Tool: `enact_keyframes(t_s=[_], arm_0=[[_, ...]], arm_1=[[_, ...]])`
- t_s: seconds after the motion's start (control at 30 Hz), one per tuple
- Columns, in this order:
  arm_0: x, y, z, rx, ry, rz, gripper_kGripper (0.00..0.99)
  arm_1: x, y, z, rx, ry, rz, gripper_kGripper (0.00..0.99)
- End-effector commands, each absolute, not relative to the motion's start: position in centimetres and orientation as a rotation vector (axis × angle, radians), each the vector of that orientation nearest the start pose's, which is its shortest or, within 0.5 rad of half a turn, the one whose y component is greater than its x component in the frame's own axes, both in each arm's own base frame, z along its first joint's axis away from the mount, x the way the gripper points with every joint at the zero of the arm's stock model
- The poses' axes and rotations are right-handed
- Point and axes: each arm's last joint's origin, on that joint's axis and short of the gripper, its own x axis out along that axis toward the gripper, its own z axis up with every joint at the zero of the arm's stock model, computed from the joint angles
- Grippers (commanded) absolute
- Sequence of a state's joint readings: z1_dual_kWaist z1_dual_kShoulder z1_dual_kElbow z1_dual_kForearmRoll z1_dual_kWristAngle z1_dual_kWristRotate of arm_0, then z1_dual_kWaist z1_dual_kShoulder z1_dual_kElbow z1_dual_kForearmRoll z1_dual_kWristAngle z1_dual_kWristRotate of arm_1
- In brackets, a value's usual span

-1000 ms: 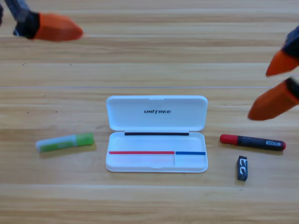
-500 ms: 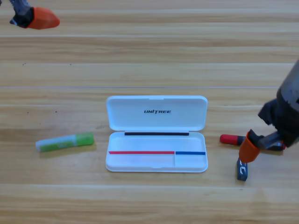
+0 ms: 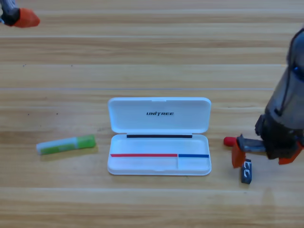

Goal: Clean up eraser and pencils

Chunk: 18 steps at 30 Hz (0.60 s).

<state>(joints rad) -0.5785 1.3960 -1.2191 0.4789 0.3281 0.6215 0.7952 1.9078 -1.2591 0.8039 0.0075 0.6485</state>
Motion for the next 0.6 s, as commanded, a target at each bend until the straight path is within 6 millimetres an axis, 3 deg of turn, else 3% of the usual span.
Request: enact_keyframes(t_s=[0.03, 0.17, 0.4, 0.6], arm_0=[[26.0, -11.4, 38.2, 0.923, 0.619, -0.491, 0.896], [27.8, -11.1, 37.3, 0.928, 0.711, -0.641, 0.891], [29.4, -10.4, 34.9, 0.976, 0.824, -0.742, 0.879], [29.6, -10.1, 32.2, 0.986, 0.917, -0.816, 0.876]], arm_1=[[25.3, 25.3, 19.3, -0.016, 1.556, 0.088, 0.922], [25.6, 25.5, 18.3, 0.012, 1.567, 0.044, 0.922], [25.8, 26.0, 17.5, 0.034, 1.545, 0.02, 0.847], [25.8, 26.0, 16.9, 0.039, 1.552, 0.003, 0.811]])
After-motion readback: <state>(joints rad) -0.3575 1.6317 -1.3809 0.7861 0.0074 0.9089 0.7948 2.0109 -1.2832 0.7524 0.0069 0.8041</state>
